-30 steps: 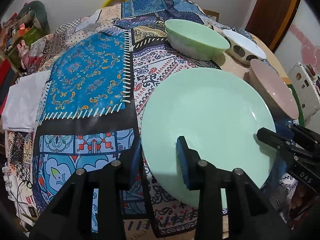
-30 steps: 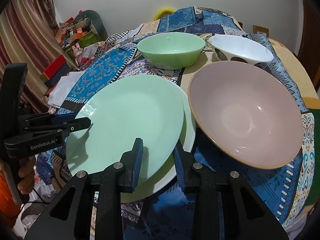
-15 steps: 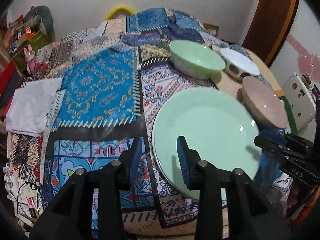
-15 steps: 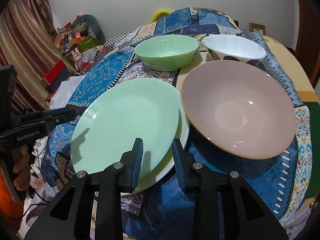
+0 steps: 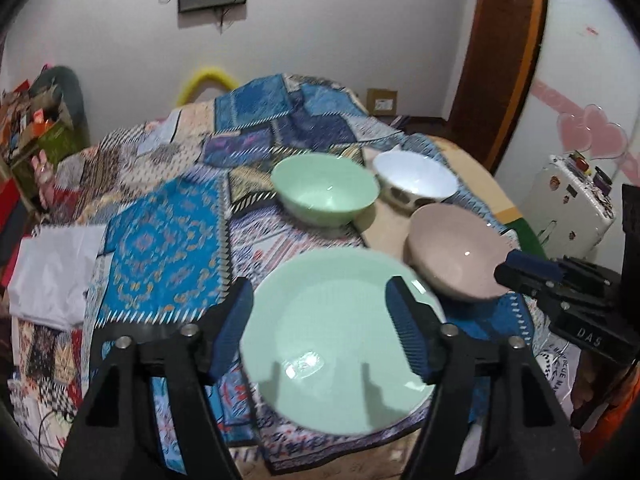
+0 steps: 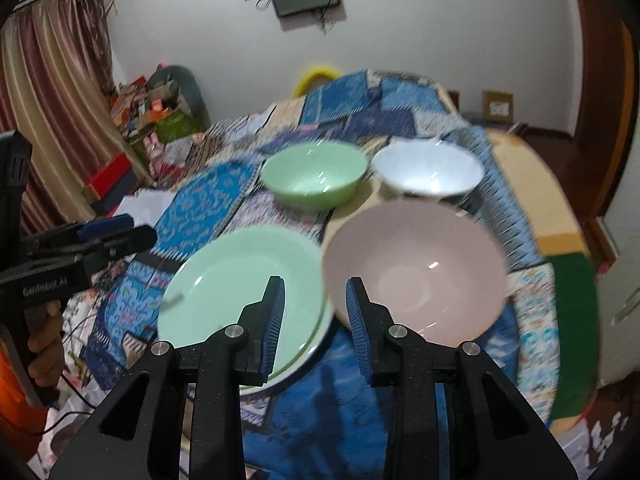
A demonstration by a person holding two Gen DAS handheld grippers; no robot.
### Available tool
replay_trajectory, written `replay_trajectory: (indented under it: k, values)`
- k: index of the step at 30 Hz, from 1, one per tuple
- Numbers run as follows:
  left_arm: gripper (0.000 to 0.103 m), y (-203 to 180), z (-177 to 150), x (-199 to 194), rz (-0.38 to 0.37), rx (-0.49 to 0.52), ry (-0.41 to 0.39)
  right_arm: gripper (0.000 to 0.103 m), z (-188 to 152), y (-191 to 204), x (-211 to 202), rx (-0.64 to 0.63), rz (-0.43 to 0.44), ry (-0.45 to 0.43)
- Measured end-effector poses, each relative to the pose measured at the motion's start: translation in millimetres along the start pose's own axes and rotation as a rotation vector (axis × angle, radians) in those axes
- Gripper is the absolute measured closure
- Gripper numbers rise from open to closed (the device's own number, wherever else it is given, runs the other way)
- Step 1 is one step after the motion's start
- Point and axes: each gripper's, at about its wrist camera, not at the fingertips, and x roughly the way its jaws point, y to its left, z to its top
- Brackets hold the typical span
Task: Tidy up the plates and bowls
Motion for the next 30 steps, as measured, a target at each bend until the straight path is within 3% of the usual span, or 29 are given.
replay_trajectory:
  k: [6,13,22,25,30]
  values:
    - [0.023,-28,16,18,-0.028,0.028,0.0,0.056,10,-22,-17,0.001,-0.1,-0.07]
    - [0.021,-59,23,62,-0.052,0.067,0.074,0.055,5,-60,-19,0.062,-0.142,-0.072]
    - [0.021,-84,23,116,-0.051,0.111,0.161,0.055,-7,-100,4,0.149,-0.145,-0.01]
    - [0.026,-87,23,131,-0.059,0.106,0.185,0.055,-11,-104,15,0.154,-0.135,0.011]
    - [0.046,-93,22,150,-0.08,0.11,0.228,0.055,-18,-110,30,0.166,-0.109,0.041]
